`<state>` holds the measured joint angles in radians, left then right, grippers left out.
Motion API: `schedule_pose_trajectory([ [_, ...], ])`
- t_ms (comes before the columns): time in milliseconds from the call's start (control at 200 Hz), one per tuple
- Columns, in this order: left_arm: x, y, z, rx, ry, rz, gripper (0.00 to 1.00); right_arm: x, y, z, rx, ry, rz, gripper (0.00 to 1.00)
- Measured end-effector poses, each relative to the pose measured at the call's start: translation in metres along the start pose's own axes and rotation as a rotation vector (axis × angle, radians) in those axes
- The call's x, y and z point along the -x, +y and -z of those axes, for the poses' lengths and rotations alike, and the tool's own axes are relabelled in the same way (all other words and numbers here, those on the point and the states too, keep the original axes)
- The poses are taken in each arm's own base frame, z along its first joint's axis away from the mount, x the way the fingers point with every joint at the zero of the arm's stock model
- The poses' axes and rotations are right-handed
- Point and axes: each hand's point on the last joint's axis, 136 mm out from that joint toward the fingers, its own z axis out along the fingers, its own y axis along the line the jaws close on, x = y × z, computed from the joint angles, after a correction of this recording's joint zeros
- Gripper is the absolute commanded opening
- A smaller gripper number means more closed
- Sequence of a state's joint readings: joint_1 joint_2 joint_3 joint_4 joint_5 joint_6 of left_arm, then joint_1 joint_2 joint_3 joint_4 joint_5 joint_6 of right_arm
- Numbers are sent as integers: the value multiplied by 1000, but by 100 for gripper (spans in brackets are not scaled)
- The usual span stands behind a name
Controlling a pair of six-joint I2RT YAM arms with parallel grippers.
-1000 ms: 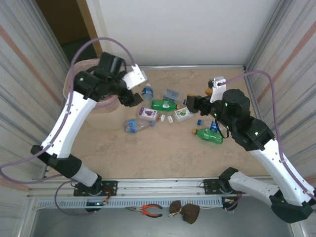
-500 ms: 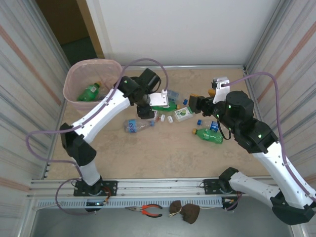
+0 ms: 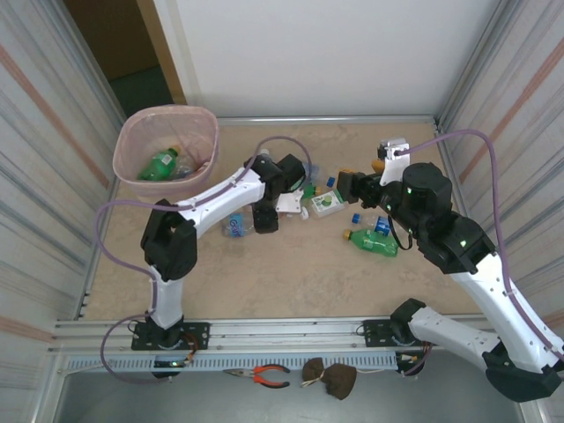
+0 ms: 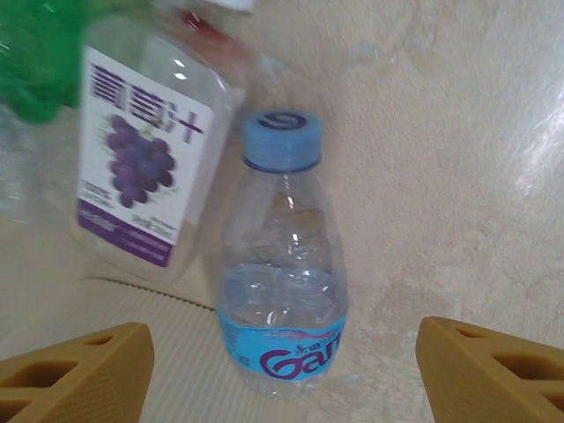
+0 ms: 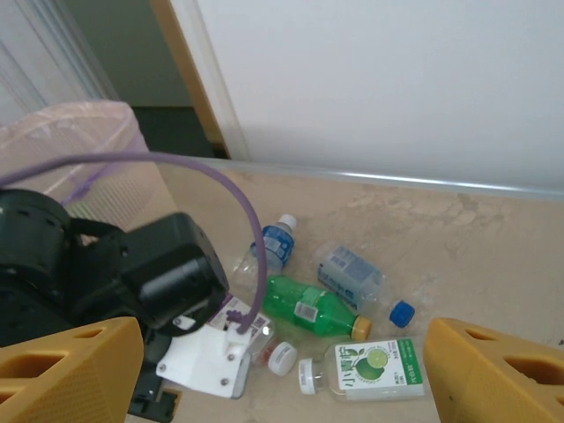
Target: Put the plastic bottles in the bin
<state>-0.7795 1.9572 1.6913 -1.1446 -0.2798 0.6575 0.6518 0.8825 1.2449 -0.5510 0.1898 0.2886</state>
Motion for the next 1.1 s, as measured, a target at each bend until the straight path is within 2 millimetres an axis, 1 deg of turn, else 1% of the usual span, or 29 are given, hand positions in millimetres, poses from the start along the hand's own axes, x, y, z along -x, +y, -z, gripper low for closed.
schedule_pose_trajectory([
  [165, -15, -16, -26, -20, 66, 13, 80, 0, -1, 0, -3, 0, -1, 82],
  [281, -31, -28, -47, -42, 113, 23, 81, 0, -1, -1, -2, 2, -1, 82],
  [336, -38, -30, -53, -46, 127, 38, 81, -1, -1, -2, -3, 5, -1, 82],
  [406, -43, -28, -59, -43, 129, 62, 81, -3, -1, -6, -5, 13, 1, 82],
  [476, -44, -22, -59, -23, 114, 83, 81, -5, 0, -10, -5, 25, 3, 82],
  [626, -46, -13, -53, 3, 80, 118, 80, -9, 1, -16, -6, 42, 6, 82],
  [897, -45, -5, -43, 28, 39, 151, 81, -12, 4, -22, 6, 61, 4, 82],
  [1102, -59, 7, -47, 37, 60, 195, 81, -13, 5, -25, 9, 68, -9, 82],
])
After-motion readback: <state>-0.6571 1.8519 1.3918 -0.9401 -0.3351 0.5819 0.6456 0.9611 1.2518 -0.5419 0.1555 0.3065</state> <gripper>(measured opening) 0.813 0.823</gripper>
